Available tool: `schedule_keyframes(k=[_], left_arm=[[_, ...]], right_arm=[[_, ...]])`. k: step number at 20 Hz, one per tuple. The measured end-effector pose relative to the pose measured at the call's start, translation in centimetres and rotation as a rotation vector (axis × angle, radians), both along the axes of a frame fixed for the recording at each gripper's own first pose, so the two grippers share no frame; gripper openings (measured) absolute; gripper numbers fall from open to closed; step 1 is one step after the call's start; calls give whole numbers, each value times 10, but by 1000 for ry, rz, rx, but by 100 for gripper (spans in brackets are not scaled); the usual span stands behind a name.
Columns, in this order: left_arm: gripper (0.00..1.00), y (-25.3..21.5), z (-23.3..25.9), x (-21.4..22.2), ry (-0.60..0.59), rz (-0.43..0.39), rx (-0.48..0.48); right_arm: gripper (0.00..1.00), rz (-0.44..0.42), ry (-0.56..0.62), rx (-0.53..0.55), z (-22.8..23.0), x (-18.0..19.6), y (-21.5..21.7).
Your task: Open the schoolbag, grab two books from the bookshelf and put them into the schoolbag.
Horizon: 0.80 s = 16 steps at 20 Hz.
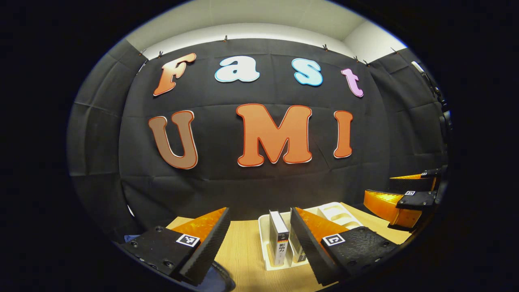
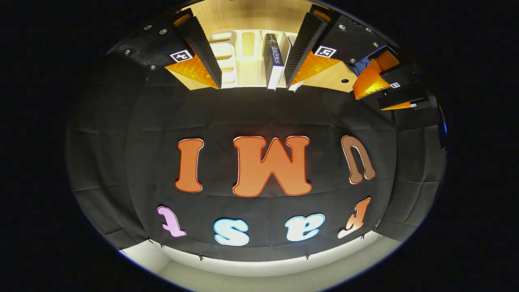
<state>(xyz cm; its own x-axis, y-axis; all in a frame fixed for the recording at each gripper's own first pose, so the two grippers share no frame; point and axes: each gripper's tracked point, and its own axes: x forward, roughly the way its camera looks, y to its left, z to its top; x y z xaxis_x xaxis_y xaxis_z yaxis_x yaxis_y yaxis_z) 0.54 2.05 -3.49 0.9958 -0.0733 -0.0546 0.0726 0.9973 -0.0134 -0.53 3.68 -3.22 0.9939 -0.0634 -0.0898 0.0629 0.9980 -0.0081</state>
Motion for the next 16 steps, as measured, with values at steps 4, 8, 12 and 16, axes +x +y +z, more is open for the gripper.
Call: schedule_keyframes(k=[4, 8, 12, 16], left_arm=[[96, -1, 0, 1, -5, -3, -3], [96, 0, -5, 2, 6, -1, 0], [96, 1, -14, 4, 24, -10, 7], [94, 5, -41, 2, 83, -20, 48]], right_arm=[[93, 2, -10, -4, 2, 1, 0], [93, 2, -6, -15, -2, 2, -3], [93, -2, 3, -16, -6, 3, -8], [93, -6, 28, -17, -18, 4, -14]])
